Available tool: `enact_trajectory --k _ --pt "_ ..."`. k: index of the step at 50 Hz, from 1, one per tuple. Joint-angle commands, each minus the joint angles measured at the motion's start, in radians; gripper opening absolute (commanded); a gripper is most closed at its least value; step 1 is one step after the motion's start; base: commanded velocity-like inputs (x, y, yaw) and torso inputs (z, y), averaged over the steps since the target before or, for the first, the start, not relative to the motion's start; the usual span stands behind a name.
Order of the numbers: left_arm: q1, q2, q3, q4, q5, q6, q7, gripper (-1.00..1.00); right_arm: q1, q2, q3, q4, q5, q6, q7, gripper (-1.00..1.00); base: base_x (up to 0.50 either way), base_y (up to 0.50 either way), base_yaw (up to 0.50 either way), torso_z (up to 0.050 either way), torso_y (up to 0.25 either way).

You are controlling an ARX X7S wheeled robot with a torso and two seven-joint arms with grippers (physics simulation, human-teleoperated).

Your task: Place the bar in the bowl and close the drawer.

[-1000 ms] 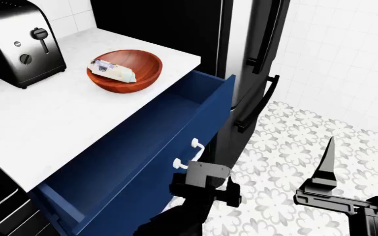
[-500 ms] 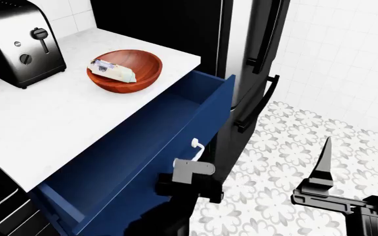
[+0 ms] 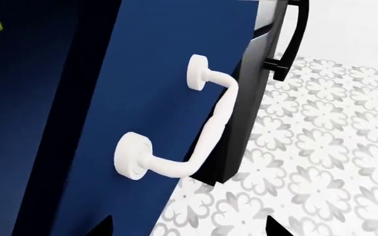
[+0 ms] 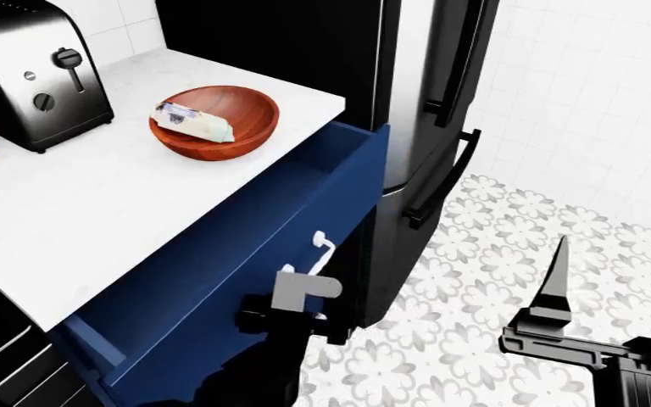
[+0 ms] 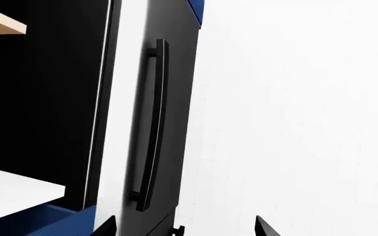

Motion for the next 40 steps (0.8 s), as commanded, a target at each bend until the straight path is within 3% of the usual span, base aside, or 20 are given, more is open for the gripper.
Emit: enact_trajectory --k 1,19,27,31,37,40 --pt "-0.004 0.0 -0.05 -0.119 -0.082 0.019 -0.015 1.0 -0.006 -0.001 0.011 -0.006 0.003 0.01 -0.003 1.0 0.0 0.0 0.0 0.0 0.0" --pt "0.004 0.0 -0.039 -0.238 -0.179 0.102 -0.112 1.0 0.006 -0.01 0.032 -0.017 0.024 0.041 -0.019 1.0 0.0 0.0 0.0 0.0 0.0" --pt "0.019 -0.038 -0.174 -0.238 -0.074 0.092 -0.159 1.0 0.009 -0.019 0.04 -0.019 0.03 0.056 -0.024 1.0 0.0 0.0 0.0 0.0 0.0" --pt "0.036 -0.048 -0.417 -0.238 0.151 0.049 -0.164 1.0 0.007 -0.029 0.041 -0.013 0.029 0.057 -0.027 1.0 0.0 0.0 0.0 0.0 0.0" --pt "0.071 -0.036 -1.092 -0.238 0.773 -0.051 -0.116 1.0 0.008 -0.041 0.045 -0.005 0.031 0.06 -0.036 1.0 0.0 0.0 0.0 0.0 0.0" --pt "0.083 -0.027 -1.35 -0.238 1.016 -0.072 -0.081 1.0 0.008 -0.046 0.047 0.0 0.032 0.061 -0.04 1.0 0.0 0.0 0.0 0.0 0.0"
